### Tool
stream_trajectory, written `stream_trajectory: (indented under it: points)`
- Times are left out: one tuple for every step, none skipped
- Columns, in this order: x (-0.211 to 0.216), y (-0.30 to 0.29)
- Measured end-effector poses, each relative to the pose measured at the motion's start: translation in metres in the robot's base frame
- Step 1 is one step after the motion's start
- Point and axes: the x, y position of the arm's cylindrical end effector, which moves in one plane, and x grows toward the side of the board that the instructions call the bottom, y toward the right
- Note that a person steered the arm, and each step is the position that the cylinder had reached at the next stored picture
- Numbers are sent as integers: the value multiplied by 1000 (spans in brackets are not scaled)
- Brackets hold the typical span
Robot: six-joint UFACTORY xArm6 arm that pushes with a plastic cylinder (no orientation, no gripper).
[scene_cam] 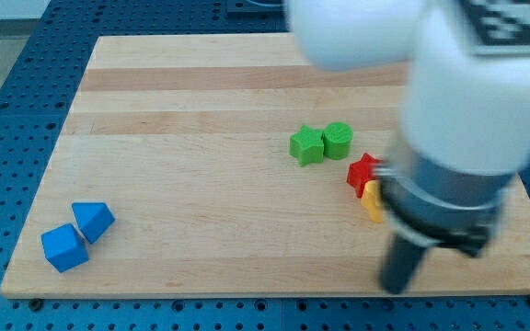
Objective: Push the yellow hexagon along with the yellow heart to the bottom center
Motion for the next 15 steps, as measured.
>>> stream_trajectory:
  points:
    - [-10, 106]
    - [-35, 144]
    - [-52, 83]
    - [-69, 54]
    - [-69, 80]
    - [-84, 100]
    - [-97, 98]
    - [-97, 89]
    - [-97, 71]
    - [-97, 38]
    - [-98, 3]
    - [-98, -32]
    - [-98, -70]
    - [-88, -90]
    - [-78, -108]
